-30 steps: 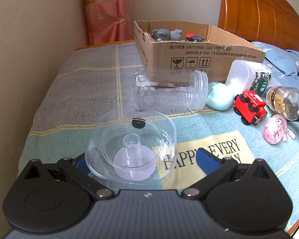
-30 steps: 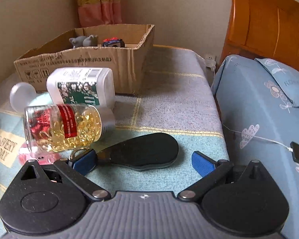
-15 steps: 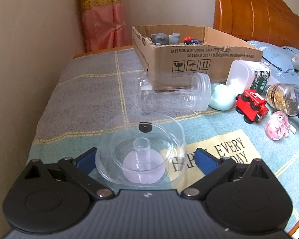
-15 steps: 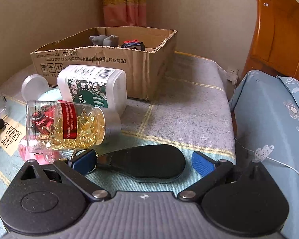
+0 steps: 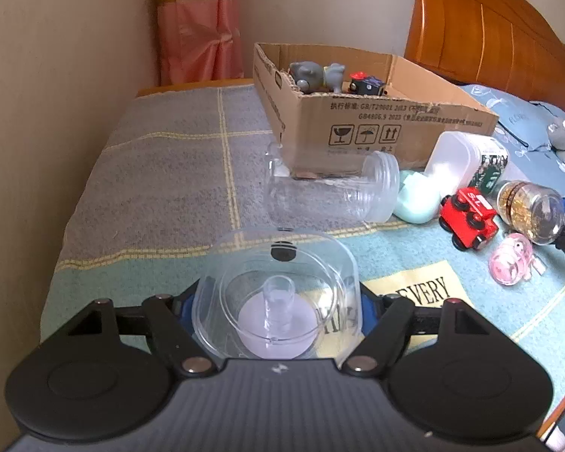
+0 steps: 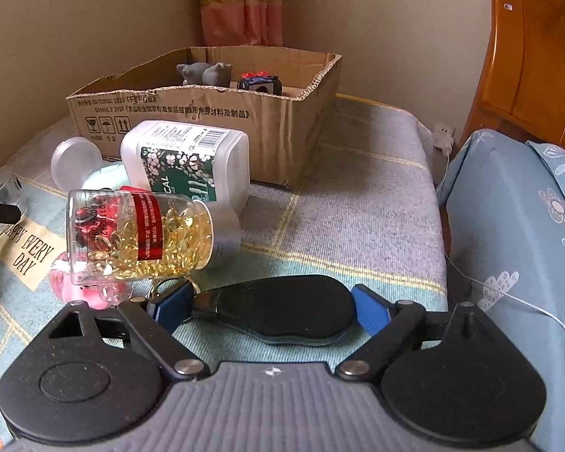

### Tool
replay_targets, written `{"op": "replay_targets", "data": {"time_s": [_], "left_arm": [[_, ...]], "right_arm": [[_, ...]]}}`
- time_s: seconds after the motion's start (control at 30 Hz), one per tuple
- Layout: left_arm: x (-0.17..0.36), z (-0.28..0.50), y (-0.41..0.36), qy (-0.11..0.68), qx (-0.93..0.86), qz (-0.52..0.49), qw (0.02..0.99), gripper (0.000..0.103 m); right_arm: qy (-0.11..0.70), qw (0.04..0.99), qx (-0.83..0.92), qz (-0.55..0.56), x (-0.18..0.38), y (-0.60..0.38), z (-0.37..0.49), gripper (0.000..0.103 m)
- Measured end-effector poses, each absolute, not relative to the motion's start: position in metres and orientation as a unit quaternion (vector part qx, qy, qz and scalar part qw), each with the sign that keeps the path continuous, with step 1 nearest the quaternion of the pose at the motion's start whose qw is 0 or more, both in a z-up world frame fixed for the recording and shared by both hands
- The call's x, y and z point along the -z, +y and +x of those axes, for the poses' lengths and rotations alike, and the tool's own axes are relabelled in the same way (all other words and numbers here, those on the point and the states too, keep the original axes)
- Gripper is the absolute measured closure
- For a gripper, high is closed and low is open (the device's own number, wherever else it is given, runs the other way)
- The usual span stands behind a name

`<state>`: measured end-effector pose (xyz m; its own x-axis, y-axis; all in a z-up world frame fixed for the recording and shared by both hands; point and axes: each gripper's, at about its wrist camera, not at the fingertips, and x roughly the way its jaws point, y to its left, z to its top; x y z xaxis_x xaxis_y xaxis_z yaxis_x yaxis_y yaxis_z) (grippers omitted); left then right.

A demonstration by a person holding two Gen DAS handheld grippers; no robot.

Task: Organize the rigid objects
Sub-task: 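Grasp the clear round container with the left tool, then lower the clear container into the cardboard box and open the left tool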

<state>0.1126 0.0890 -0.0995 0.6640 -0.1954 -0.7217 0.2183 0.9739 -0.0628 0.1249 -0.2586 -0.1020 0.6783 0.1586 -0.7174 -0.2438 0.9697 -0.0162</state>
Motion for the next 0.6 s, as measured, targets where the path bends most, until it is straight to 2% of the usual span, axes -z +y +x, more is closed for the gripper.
{"op": "replay_targets", "data": {"time_s": [0.3,0.6], "left_arm": [[0.074,0.108,0.082,0.402,0.121,0.040,0.907,0.028],[0.032,0.117,0.069,0.378,0.152,0.040,0.912,0.028]], "right_arm": [[0.380,0.916,-0.099,-0.080,0.076,-0.260,0.117,0.010],[0.348,0.926,-0.120,-0.083,0.033,-0.259,0.119,0.010]]}}
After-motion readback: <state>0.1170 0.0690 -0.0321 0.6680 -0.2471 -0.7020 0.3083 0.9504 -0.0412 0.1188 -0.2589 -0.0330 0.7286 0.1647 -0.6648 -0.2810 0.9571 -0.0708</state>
